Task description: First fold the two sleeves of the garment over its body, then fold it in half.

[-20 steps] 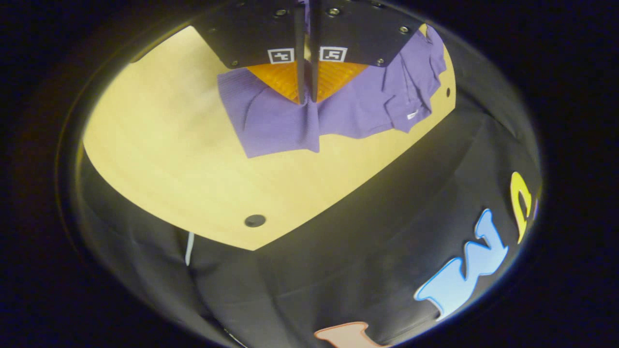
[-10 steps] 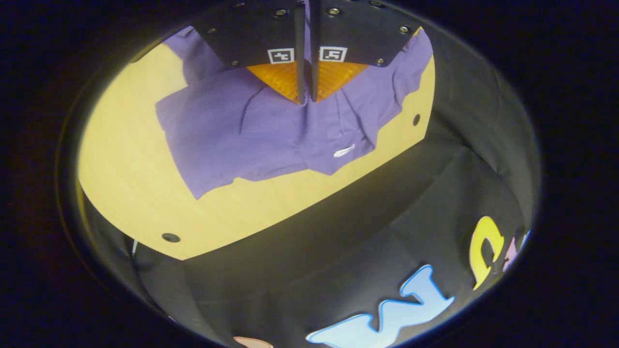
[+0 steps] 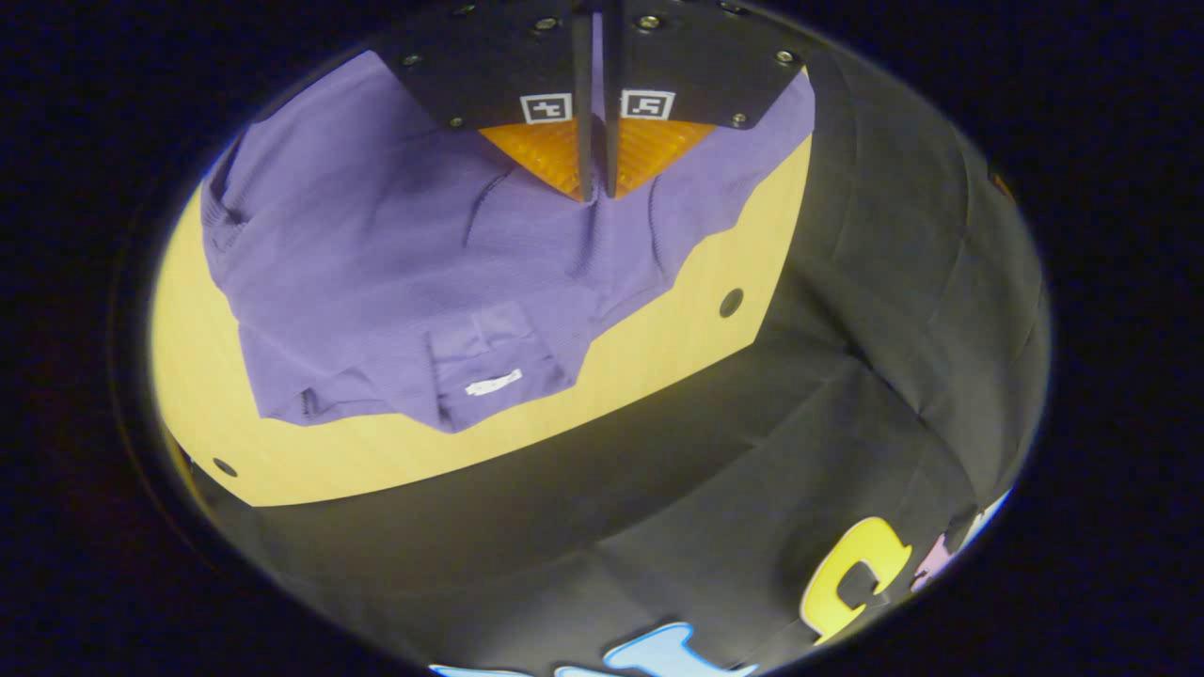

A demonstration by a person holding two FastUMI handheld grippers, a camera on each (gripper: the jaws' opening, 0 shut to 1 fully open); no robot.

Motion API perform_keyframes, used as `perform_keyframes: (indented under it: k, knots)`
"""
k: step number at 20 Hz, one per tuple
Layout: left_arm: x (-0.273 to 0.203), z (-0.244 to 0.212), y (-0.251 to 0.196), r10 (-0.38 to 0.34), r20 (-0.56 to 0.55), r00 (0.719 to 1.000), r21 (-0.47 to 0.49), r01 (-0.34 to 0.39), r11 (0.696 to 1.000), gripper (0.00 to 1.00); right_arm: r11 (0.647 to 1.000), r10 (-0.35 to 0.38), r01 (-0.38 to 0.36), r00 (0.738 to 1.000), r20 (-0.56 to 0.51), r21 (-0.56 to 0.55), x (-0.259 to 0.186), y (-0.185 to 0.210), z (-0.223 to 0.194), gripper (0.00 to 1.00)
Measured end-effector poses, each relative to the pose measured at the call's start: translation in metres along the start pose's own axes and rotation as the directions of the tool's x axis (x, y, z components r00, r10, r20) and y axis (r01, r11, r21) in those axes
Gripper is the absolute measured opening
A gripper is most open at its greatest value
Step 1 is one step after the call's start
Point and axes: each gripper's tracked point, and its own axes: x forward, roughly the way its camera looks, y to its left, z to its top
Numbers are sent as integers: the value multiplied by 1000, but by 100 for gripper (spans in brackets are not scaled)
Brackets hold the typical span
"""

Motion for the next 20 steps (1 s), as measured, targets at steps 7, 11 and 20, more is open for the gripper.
perform_keyframes:
  k: [7, 11, 20]
  knots:
    - [5, -36, 55, 87, -46, 995, -34, -88, 996, 97, 996, -62, 58, 996, -60, -66, 24, 10, -29, 5]
    - [12, -76, 81, 127, -112, 986, -79, -137, 987, 97, 992, -82, 74, 993, -82, -100, 25, 7, -38, 16]
    - [23, -190, 136, 208, -312, 927, -84, -245, 966, 98, 985, -71, 60, 995, -64, -164, 2, 17, -39, 33]
